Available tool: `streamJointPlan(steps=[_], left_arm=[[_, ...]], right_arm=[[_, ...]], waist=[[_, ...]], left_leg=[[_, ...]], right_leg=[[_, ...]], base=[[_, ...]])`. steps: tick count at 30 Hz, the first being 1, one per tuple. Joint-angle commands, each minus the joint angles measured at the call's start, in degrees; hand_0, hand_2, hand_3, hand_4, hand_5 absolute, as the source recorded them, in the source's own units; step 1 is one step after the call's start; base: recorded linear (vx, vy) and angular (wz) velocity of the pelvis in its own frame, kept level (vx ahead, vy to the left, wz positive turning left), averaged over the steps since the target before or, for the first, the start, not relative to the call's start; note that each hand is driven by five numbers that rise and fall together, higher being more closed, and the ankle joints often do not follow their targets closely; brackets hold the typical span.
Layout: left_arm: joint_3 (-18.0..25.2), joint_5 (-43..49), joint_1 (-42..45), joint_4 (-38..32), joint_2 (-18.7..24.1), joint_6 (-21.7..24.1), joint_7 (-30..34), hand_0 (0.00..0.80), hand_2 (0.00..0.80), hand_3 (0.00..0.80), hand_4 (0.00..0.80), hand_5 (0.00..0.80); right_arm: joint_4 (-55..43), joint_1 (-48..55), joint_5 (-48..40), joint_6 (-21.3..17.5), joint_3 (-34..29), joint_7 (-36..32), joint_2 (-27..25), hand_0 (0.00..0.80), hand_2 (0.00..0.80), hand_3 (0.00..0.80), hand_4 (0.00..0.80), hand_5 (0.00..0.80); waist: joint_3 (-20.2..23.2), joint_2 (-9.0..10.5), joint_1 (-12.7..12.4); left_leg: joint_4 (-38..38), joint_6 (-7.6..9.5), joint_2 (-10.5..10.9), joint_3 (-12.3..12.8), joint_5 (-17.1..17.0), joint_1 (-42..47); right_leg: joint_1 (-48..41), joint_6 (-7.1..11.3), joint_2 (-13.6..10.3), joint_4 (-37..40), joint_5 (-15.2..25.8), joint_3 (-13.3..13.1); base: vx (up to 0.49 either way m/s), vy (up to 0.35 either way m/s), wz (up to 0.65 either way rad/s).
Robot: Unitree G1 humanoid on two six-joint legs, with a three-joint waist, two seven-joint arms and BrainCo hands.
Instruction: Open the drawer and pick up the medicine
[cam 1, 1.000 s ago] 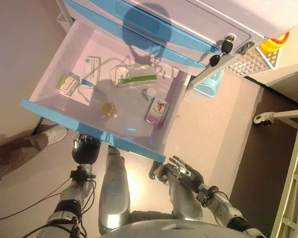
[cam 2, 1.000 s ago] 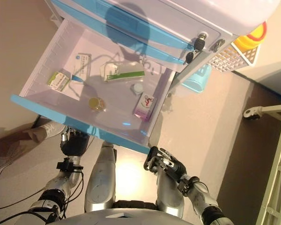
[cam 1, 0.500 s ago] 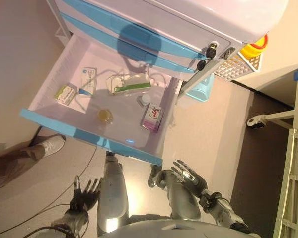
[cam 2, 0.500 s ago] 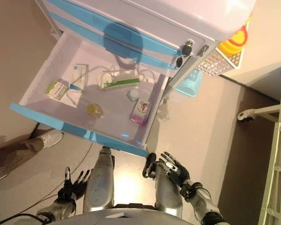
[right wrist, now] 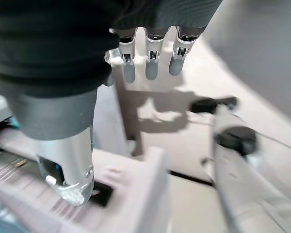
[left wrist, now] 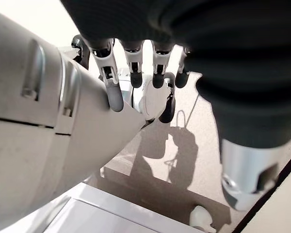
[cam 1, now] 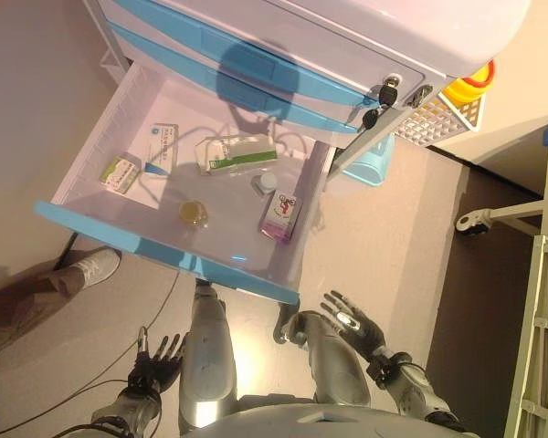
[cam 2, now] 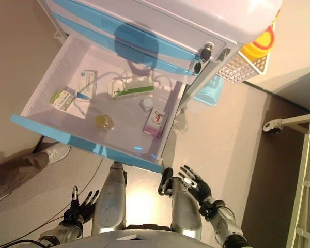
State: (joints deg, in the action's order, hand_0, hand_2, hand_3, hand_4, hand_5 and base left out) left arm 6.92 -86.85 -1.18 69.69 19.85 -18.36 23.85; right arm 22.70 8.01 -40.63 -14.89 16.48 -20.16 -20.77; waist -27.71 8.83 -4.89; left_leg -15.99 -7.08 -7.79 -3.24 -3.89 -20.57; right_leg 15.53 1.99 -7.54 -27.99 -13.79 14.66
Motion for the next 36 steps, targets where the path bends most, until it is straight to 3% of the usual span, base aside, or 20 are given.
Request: streamJointPlan(steps=[1,2,5,7,12,19,25,33,36], left_arm=[[-1.4,6.2,4.7,-2.1,0.1,5.0,-0.3,0.0,0.0,0.0,0.0,0.0],[-2.0,8.2,5.6,-2.4,0.3,7.5,0.4,0.0,0.0,0.0,0.0,0.0],[-2.9,13.1,6.9,-2.4,0.4,11.6,1.7,0.0,0.0,0.0,0.0,0.0],[-3.1,15.9,7.9,-2.8,0.2,13.7,2.2,0.0,0.0,0.0,0.0,0.0],[-2.9,20.9,9.6,-2.4,-0.2,17.5,2.3,0.0,0.0,0.0,0.0,0.0],[-3.9,33.4,10.7,-3.0,1.1,25.7,-0.8,0.0,0.0,0.0,0.0,0.0],[-7.3,40.1,11.5,-6.3,2.2,30.7,-2.7,0.0,0.0,0.0,0.0,0.0],[-8.4,38.8,10.7,-8.0,3.3,30.9,-3.2,0.0,0.0,0.0,0.0,0.0],[-9.8,40.0,10.0,-8.5,3.8,31.2,-4.0,0.0,0.0,0.0,0.0,0.0]], right_arm=[[-17.7,0.6,11.0,-6.7,-4.8,11.6,-8.7,0.0,0.0,0.0,0.0,0.0],[-21.6,1.0,18.9,-8.8,-6.8,17.0,-10.8,0.0,0.0,0.0,0.0,0.0],[-32.6,-1.8,35.1,-6.4,-12.4,25.5,-18.2,0.0,0.0,0.0,0.0,0.0],[-40.1,-4.4,37.3,-2.3,-16.0,25.6,-23.1,0.0,0.0,0.0,0.0,0.0],[-49.2,-11.6,42.5,2.1,-17.7,24.4,-29.5,0.0,0.0,0.0,0.0,0.0],[-53.6,-27.6,45.6,10.8,-9.4,16.4,-33.8,0.0,0.0,0.0,0.0,0.0],[-53.2,-34.4,45.9,15.7,-1.5,12.8,-31.2,0.0,0.0,0.0,0.0,0.0],[-50.6,-36.7,50.8,17.1,6.1,12.7,-24.7,0.0,0.0,0.0,0.0,0.0],[-46.9,-38.7,56.8,20.2,10.4,13.0,-22.8,0.0,0.0,0.0,0.0,0.0]], waist=[[-0.4,1.93,0.8],[-0.2,2.04,1.0],[-0.1,1.99,0.9],[-0.2,1.97,0.5],[-0.5,1.53,-1.4],[-1.1,1.83,-6.1],[-2.1,2.11,-9.4],[-2.1,3.02,-11.4],[-2.1,2.94,-12.4]], left_leg=[[-6.9,5.04,2.6,0.9,7.2,0.5],[-6.4,5.07,2.5,1.1,7.2,0.9],[-4.9,5.15,2.2,1.5,7.1,2.0],[-3.9,5.09,2.1,1.7,7.0,2.8],[-2.1,5.07,2.3,2.0,7.0,4.5],[-1.5,5.25,3.2,1.4,7.3,5.7],[-1.6,5.66,3.9,0.3,7.4,4.7],[-1.8,5.63,4.4,-1.0,7.7,2.7],[-1.8,5.55,4.6,-1.5,7.6,2.3]], right_leg=[[-1.0,0.0,1.4,7.2,9.3,-0.6],[-1.3,0.25,1.4,7.6,9.4,-0.7],[-2.3,0.83,1.3,8.8,9.5,-1.0],[-3.4,1.2,1.0,9.6,9.5,-1.0],[-5.9,2.0,0.1,11.5,9.8,-0.5],[-9.8,3.07,-1.0,14.3,10.7,1.0],[-10.8,3.59,-0.8,15.7,11.6,2.2],[-10.5,4.11,-0.3,16.6,12.0,2.8],[-10.8,4.11,-0.4,16.9,11.9,3.1]], base=[[0.004,0.018,-0.04],[-0.001,0.024,-0.04],[-0.022,0.045,-0.02],[-0.036,0.045,-0.08],[-0.012,0.033,-0.02],[0.039,-0.003,0.11],[0.023,-0.037,0.19],[0.003,-0.042,0.13],[0.005,-0.008,0.01]])
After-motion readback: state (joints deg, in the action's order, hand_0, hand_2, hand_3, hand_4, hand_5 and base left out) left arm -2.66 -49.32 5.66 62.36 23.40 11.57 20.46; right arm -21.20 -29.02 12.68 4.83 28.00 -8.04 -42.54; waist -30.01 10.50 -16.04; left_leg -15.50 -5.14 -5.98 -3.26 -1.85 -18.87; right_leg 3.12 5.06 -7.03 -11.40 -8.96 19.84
